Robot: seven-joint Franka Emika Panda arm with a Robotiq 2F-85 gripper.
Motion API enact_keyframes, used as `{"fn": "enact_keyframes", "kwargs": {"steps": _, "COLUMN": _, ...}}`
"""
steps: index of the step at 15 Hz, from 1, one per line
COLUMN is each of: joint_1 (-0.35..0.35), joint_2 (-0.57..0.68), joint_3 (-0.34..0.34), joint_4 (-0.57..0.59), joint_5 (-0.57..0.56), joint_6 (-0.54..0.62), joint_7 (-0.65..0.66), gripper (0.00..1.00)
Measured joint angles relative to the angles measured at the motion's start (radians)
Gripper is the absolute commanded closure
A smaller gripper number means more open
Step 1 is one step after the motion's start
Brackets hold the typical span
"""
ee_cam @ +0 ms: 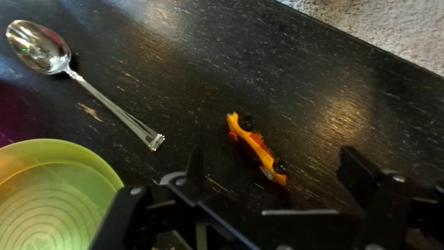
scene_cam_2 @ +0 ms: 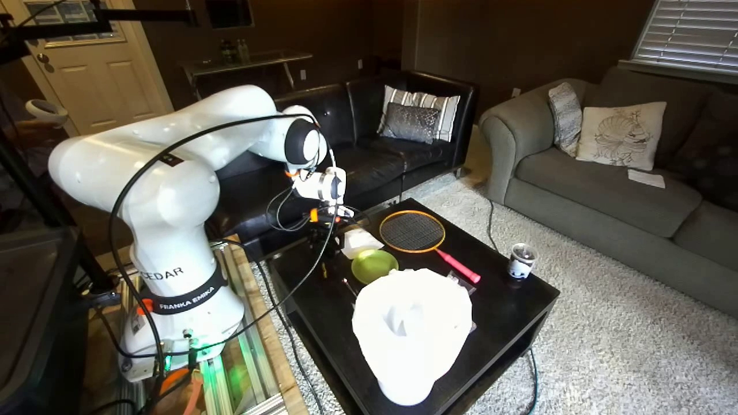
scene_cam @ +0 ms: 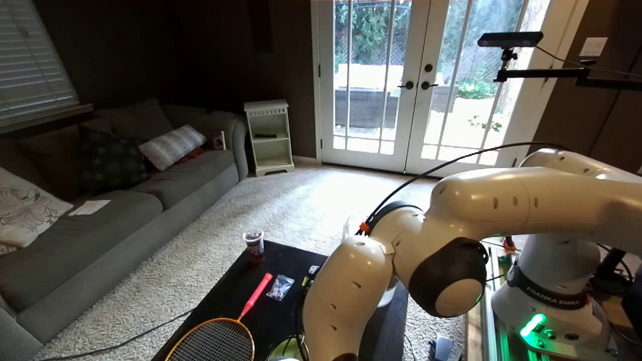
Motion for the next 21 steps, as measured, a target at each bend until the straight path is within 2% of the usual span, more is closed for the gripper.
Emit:
{"fn": "enact_keyframes", "kwargs": {"steps": 1, "joint_1": -0.018, "joint_2": 0.001, "joint_3": 0.007, "joint_4": -0.004, "joint_5": 0.023, "joint_6": 0.017, "joint_7": 0.006, "gripper": 0.31}}
{"fn": "enact_keyframes", "kwargs": {"steps": 2, "joint_1": -0.037, "joint_2": 0.002, "joint_3": 0.012, "joint_4": -0.009, "joint_5": 0.045, "joint_6": 0.039, "joint_7": 0.013, "gripper": 0.36}}
{"fn": "enact_keyframes", "kwargs": {"steps": 6, "joint_1": -0.116, "joint_2": 0.006, "joint_3": 0.030, "joint_4": -0.034, "joint_5": 0.122, "joint_6": 0.165, "joint_7": 0.031, "gripper": 0.66}}
{"fn": "enact_keyframes", "kwargs": {"steps": 10, "joint_1": -0.181, "joint_2": 0.009, "joint_3": 0.048, "joint_4": -0.095, "joint_5": 0.197, "joint_6": 0.368, "joint_7": 0.050, "gripper": 0.95}}
{"fn": "enact_keyframes", "kwargs": {"steps": 11, "joint_1": -0.192, "joint_2": 0.009, "joint_3": 0.052, "joint_4": -0.113, "joint_5": 0.213, "joint_6": 0.423, "joint_7": 0.057, "gripper": 0.99}}
{"fn": "enact_keyframes", "kwargs": {"steps": 17, "joint_1": -0.220, "joint_2": 0.005, "joint_3": 0.058, "joint_4": -0.183, "joint_5": 0.249, "joint_6": 0.638, "joint_7": 0.082, "gripper": 1.00}}
{"fn": "enact_keyframes", "kwargs": {"steps": 21, "joint_1": -0.230, "joint_2": -0.010, "joint_3": 0.045, "joint_4": -0.216, "joint_5": 0.249, "joint_6": 0.665, "joint_7": 0.084, "gripper": 1.00}}
